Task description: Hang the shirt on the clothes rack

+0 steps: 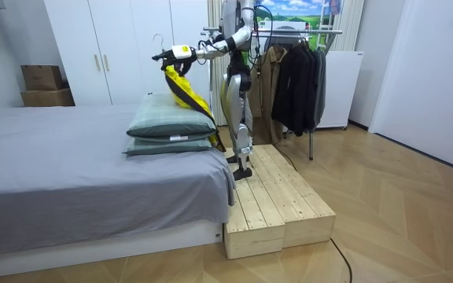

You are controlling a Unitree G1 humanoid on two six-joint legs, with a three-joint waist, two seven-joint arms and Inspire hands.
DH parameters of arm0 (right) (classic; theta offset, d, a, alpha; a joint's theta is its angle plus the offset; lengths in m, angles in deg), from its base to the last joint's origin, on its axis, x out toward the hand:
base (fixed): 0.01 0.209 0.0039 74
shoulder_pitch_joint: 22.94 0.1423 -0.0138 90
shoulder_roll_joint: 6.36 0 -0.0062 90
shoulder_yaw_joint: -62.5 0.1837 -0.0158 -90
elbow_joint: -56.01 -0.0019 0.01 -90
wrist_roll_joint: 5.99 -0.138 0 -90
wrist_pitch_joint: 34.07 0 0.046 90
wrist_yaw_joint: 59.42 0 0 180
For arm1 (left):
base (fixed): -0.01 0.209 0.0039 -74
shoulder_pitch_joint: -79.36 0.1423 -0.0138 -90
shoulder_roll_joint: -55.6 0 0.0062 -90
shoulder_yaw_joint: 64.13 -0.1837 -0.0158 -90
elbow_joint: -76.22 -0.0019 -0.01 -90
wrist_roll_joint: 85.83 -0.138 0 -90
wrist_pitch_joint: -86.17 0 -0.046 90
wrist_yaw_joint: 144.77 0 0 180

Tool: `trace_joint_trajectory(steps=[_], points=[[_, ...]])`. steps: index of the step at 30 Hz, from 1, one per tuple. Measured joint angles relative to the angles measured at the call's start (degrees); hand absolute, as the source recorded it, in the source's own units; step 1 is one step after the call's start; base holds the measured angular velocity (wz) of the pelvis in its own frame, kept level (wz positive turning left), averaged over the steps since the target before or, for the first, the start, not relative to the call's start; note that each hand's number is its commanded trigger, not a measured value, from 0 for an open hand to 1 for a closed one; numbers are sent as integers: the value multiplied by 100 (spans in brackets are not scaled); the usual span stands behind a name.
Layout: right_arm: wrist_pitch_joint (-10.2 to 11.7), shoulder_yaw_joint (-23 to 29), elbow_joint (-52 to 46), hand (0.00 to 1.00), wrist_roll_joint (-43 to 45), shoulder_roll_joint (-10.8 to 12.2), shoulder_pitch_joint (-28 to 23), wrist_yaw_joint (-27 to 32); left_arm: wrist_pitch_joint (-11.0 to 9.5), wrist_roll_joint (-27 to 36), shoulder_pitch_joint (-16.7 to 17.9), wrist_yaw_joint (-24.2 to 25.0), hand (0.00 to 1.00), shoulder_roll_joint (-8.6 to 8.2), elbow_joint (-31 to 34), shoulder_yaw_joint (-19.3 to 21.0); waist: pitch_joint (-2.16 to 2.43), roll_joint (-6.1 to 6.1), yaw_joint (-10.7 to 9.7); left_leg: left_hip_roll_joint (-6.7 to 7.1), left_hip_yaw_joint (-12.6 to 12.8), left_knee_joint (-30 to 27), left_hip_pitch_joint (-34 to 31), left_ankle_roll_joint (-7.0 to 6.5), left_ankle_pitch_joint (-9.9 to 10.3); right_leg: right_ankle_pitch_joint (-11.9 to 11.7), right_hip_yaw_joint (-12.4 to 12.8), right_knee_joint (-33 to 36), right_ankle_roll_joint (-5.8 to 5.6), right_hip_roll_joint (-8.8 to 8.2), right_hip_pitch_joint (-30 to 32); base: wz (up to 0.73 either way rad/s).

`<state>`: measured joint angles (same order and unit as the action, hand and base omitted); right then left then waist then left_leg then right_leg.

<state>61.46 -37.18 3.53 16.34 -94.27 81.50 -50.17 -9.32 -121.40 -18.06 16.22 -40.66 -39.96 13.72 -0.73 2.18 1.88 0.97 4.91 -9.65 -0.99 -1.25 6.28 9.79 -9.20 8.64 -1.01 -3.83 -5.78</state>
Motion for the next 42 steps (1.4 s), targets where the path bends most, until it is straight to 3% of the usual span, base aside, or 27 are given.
trace_joint_trajectory(steps=[3, 9, 20, 23, 33, 42], points=[[3, 300, 2, 100, 69, -38, -1, -4, -25, -9, 26, 28, 0, 0, -211, 283, 0, 0, -26, 0, 10, -2, 3, 0, 0, 0, 48, 0, 0, -1, -17, -2], [3, 486, 3, 100, 50, -473, -2, -4, -22, -8, 218, 209, 0, 73, -272, 480, -1, 6, -12, -2, 45, 2, 42, -1, 0, 0, 64, 3, 0, -4, -5, -2], [3, 487, 3, 100, 47, -486, -2, -5, -23, 4, 244, 361, 0, 74, -590, 509, 3, 95, -30, -13, 123, 3, 62, -1, 0, 1, 130, 12, -1, -2, 11, -3], [3, 497, -7, 100, 56, -486, -1, -5, -28, 7, 245, 446, 0, 85, -799, 529, 9, 153, -19, -13, 123, 5, 61, -1, 0, 2, 125, 10, -2, -1, 12, 0], [-15, 639, -565, 100, 48, -495, -1, -5, -31, 229, 421, 418, 0, 182, -1723, 702, 9, 168, 12, -35, 244, 51, 134, 0, 1, 2, 244, 20, -2, 10, 15, -6], [-61, 819, -1904, 100, 87, -535, -163, 1, 2, 669, 996, 275, 0, 193, -2907, 1572, 50, 177, 39, -39, 308, 106, 236, -6, 10, -3, 316, 24, -6, 17, -18, -4]])
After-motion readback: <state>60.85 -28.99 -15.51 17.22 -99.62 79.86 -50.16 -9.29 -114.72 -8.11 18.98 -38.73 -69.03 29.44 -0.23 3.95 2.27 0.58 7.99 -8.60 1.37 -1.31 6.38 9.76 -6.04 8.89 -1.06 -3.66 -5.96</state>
